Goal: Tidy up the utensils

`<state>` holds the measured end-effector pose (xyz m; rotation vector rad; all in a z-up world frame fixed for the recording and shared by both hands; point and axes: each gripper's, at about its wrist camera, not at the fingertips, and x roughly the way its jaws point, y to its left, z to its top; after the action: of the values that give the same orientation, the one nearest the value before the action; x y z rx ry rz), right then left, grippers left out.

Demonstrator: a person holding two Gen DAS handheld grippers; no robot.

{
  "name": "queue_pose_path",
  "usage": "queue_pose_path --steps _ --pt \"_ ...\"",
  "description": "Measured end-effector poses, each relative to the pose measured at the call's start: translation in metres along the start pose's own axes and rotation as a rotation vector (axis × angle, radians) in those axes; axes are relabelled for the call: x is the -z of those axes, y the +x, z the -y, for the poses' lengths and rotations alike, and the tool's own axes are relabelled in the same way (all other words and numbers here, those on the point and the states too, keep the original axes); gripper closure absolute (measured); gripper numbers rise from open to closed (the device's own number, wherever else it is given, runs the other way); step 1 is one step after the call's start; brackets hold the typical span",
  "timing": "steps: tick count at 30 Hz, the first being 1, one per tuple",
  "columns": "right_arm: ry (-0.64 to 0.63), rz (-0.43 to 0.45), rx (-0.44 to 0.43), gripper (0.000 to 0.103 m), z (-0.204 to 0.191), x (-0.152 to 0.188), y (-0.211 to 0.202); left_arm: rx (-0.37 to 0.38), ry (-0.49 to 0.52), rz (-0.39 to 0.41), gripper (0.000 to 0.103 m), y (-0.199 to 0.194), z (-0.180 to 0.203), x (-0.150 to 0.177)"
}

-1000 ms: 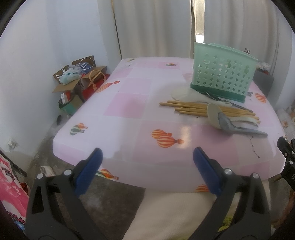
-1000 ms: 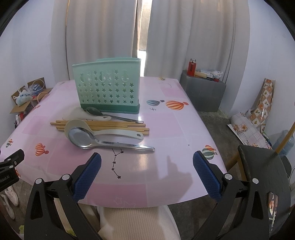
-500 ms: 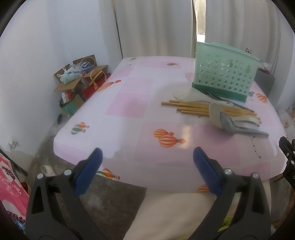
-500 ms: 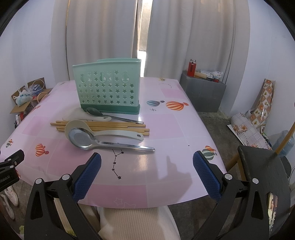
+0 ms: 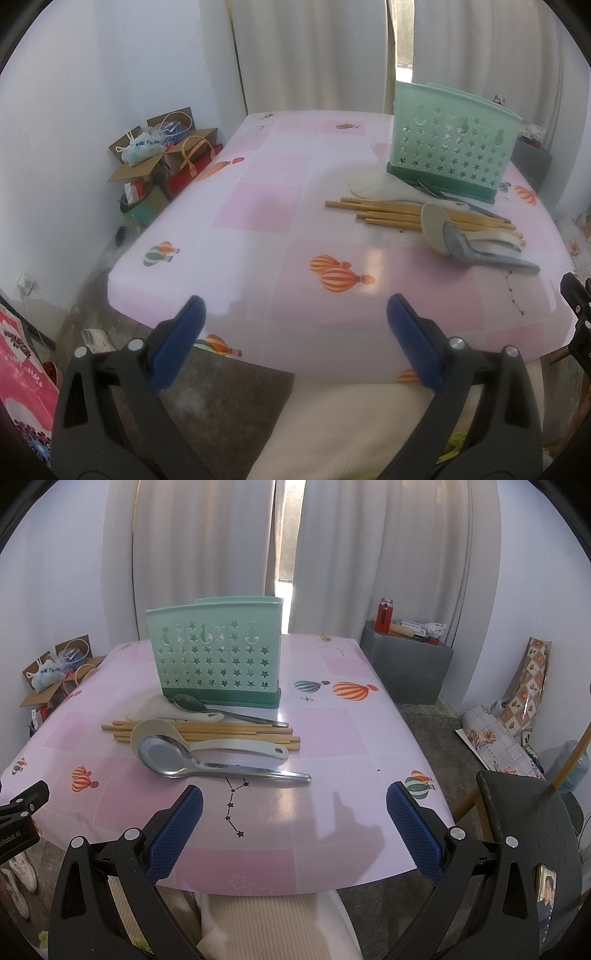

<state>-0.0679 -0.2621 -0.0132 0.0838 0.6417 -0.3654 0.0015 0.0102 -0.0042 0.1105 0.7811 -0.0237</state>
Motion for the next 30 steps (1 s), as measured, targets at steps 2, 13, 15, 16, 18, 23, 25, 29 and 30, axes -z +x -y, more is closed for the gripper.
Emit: queue_pose_path --steps 2,13,15,16,18,23,25,29,30 --pt "-0.001 0.001 0.000 0.006 0.0000 0.0001 -0.0004 0.000 0.000 0.000 0.008 0.0006 0.0008 -0.0008" --pt "-0.001 0.002 0.000 0.006 0.0002 0.0004 -0.0006 -0.002 0.001 -0.003 0.008 0.0011 0.0005 -0.0011" --pt "-0.001 0.002 0.000 0.006 0.0001 0.0002 -0.0005 -0.002 0.001 -0.003 0.008 0.0008 0.0001 -0.0009" --pt "-0.001 0.002 0.000 0.006 0.0002 0.0004 -0.0006 -0.002 0.001 -0.003 0.008 0.0008 -0.0001 -0.0008" --pt "-0.002 0.001 0.000 0.006 0.0003 0.0003 -0.0006 -0.002 0.001 -0.004 0.008 0.0011 0.0000 -0.0011" --pt "-0.001 0.003 0.000 0.006 0.0006 0.0009 -0.0003 -0.002 0.001 -0.004 0.008 0.0013 0.0001 -0.0014" --pt "0.000 0.002 -0.001 0.006 0.0008 0.0009 -0.0003 -0.002 0.002 -0.005 0.008 0.0010 -0.0002 -0.0012" --pt "0.000 0.004 0.000 0.006 0.0010 0.0009 0.0001 -0.003 0.003 -0.005 0.008 0.0013 0.0000 -0.0015" --pt "0.001 0.003 -0.001 0.006 0.0011 0.0009 0.0001 -0.004 0.004 -0.005 0.008 0.0009 -0.0009 -0.0011"
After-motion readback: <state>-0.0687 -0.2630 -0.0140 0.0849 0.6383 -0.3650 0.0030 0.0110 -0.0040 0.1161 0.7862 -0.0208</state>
